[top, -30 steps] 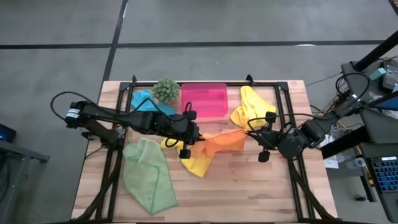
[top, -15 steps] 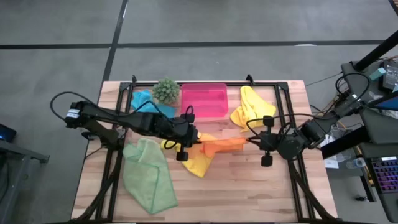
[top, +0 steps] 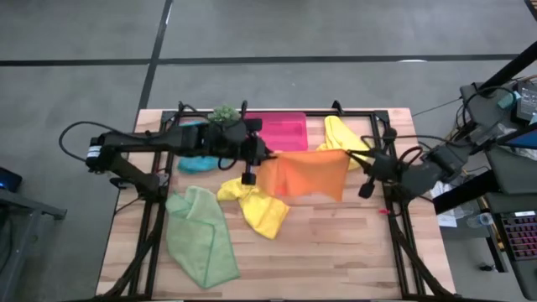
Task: Fold microfiber towels
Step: Fold the orange microfiber towel
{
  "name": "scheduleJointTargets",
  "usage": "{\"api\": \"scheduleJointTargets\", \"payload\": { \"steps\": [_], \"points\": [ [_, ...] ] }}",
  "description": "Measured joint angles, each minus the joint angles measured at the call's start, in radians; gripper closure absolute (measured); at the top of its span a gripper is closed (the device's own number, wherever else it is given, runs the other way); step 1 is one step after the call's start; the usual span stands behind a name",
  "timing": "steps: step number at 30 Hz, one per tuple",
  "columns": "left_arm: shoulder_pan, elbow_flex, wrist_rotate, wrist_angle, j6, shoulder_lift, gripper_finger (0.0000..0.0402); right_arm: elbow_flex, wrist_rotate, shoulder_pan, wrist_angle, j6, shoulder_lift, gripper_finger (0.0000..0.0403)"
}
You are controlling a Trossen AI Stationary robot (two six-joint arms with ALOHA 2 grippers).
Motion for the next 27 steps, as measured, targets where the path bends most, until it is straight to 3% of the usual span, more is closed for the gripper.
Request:
{"api": "scheduleJointTargets", "payload": {
  "steps": [6, 11, 14, 17, 21, 27],
  "points": [
    [-0.016, -0.030, 0.110, 0.001, -0.048, 0.002, 0.0402, -0.005, -0.178, 0.002, -0.103, 0.127, -0.021, 0.0394],
    [-0.108, -0.111, 0.159, 0.038, -0.127, 0.043, 0.0402, -0.064, -0.494, 0.002, -0.199, 0.306, -0.001, 0.0394],
    [-0.167, -0.161, 0.159, 0.091, -0.203, 0.083, 0.0402, -0.141, -0.693, 0.003, -0.150, 0.412, 0.019, 0.0394],
    [-0.222, -0.201, 0.159, 0.163, -0.260, 0.139, 0.0397, -0.235, -0.809, 0.003, -0.069, 0.497, 0.056, 0.0394],
    [-0.281, -0.221, 0.159, 0.221, -0.315, 0.223, 0.0362, -0.352, -0.901, 0.009, 0.059, 0.562, 0.107, 0.0394],
    [-0.325, -0.215, 0.179, 0.224, -0.388, 0.305, 0.0277, -0.453, -1.064, 0.008, 0.207, 0.683, 0.149, 0.0388]
  ]
}}
